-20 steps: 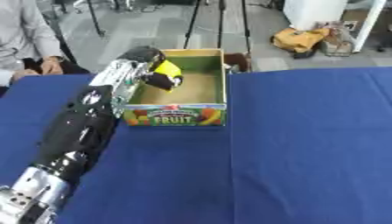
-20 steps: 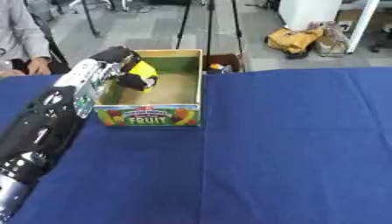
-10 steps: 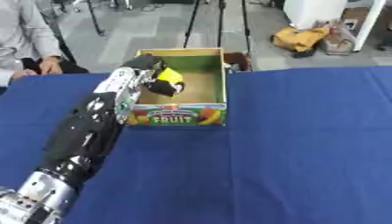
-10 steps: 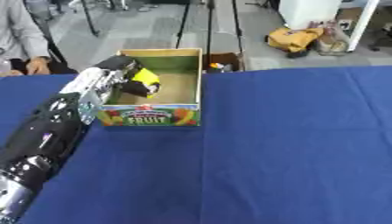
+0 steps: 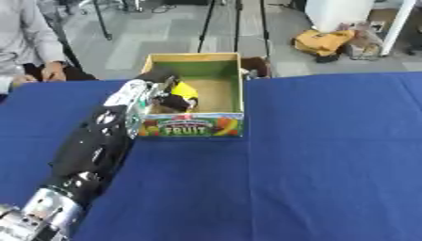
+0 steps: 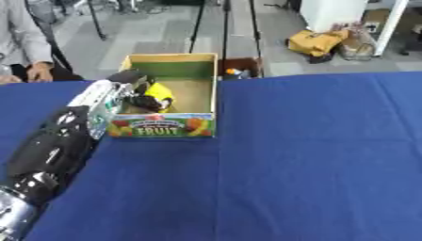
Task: Pick up objects on the table and place them in the box.
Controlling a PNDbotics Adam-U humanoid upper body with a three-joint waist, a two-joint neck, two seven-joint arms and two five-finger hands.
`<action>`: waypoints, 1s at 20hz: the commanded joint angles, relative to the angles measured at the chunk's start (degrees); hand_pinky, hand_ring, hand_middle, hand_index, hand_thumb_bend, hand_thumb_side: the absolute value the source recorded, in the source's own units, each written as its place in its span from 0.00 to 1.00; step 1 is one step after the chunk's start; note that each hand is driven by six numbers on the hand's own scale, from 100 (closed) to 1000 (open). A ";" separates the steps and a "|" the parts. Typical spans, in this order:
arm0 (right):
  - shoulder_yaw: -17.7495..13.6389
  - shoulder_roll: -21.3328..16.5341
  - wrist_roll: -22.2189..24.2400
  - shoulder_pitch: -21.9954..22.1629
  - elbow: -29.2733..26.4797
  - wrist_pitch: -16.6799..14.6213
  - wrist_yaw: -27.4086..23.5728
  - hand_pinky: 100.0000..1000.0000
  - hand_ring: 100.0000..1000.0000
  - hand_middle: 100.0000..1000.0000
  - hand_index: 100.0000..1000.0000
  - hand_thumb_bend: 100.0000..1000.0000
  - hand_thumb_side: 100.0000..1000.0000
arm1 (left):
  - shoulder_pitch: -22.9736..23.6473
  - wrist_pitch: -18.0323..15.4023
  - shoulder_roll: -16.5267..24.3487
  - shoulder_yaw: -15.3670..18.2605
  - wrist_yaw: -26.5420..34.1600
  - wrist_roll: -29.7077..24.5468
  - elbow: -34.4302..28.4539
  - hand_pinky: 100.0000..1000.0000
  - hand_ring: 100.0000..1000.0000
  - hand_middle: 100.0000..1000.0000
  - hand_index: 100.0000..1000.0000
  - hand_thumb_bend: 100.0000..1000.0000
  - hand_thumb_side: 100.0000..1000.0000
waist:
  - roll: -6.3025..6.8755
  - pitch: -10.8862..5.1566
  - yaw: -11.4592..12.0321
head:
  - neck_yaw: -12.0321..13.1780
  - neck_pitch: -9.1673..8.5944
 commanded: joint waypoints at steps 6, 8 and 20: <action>-0.30 -0.45 -0.20 -0.90 -0.83 -0.11 -0.66 0.74 0.84 0.70 0.85 0.00 1.00 | -1.04 -0.80 0.84 0.85 0.02 -4.05 -1.34 0.75 0.86 0.86 1.00 0.41 0.67 | 0.07 -1.50 -0.29 | 0.24 -0.57; -0.30 -0.40 -0.21 -0.86 -0.83 -0.11 -0.67 0.74 0.84 0.70 0.85 0.00 1.00 | -1.03 -0.94 0.83 0.82 -0.16 -4.07 -1.75 0.78 0.88 0.90 1.00 0.52 0.69 | 0.11 -1.59 -0.33 | 0.24 -0.51; -0.42 -0.46 -0.25 0.04 -0.83 0.11 -0.60 0.75 0.84 0.71 0.85 0.00 1.00 | -1.78 -3.02 1.39 0.09 0.86 -1.11 -9.42 0.82 0.90 0.92 1.00 0.63 0.82 | -0.20 -3.00 0.44 | -0.13 0.81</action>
